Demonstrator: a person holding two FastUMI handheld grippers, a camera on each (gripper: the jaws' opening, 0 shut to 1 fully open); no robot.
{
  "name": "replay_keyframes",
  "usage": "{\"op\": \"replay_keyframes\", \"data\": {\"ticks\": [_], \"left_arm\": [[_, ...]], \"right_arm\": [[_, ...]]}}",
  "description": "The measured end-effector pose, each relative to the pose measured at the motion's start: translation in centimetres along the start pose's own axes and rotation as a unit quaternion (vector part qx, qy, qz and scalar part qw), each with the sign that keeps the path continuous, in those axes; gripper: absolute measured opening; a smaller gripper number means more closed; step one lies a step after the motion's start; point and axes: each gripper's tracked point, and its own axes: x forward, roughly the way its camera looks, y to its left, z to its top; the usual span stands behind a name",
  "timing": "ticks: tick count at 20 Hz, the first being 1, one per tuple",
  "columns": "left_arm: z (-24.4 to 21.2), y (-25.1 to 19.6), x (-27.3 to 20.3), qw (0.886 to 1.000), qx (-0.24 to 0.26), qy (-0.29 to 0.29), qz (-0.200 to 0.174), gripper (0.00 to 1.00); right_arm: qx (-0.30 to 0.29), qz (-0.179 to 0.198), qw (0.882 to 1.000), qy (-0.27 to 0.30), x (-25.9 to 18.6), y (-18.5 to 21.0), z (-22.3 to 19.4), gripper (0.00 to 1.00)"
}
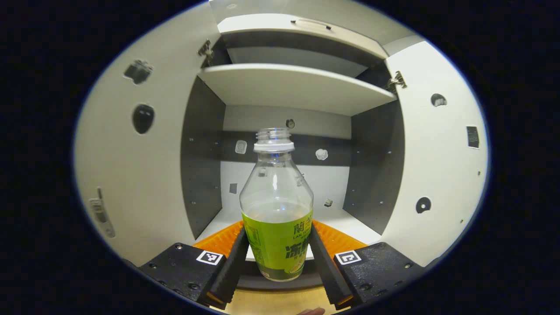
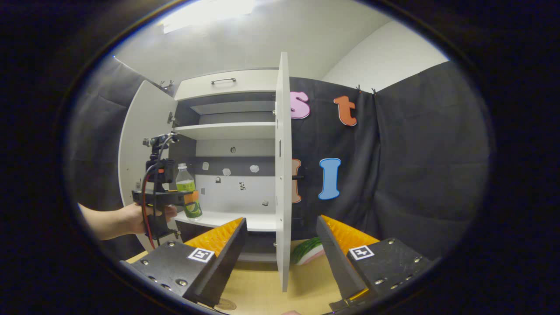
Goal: Grasp the bottle in the cabinet with the left hand and place it on the coaster, then close the right door with the right hand and the left door with the left hand.
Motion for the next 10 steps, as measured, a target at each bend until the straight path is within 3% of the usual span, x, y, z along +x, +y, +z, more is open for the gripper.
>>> {"op": "replay_keyframes", "data": {"ticks": [2, 6, 10], "left_arm": [[-0.6, -1.3, -3.3, 1.0, -0.008, -0.011, -0.021, 0.78], [-2.9, -1.6, -8.8, 0.998, 0.006, -0.047, -0.028, 0.78], [-10.7, -2.9, -13.0, 0.997, 0.042, 0.0, -0.064, 0.78]], "right_arm": [[0.002, 0.013, 1.0, -0.003, -0.4, -0.1, -0.5, 0.96], [0.012, 0.008, 1.0, 0.008, -1.0, -0.6, -1.2, 0.96], [0.027, -0.002, 1.0, 0.01, -1.9, -0.9, -1.0, 0.96]]}}
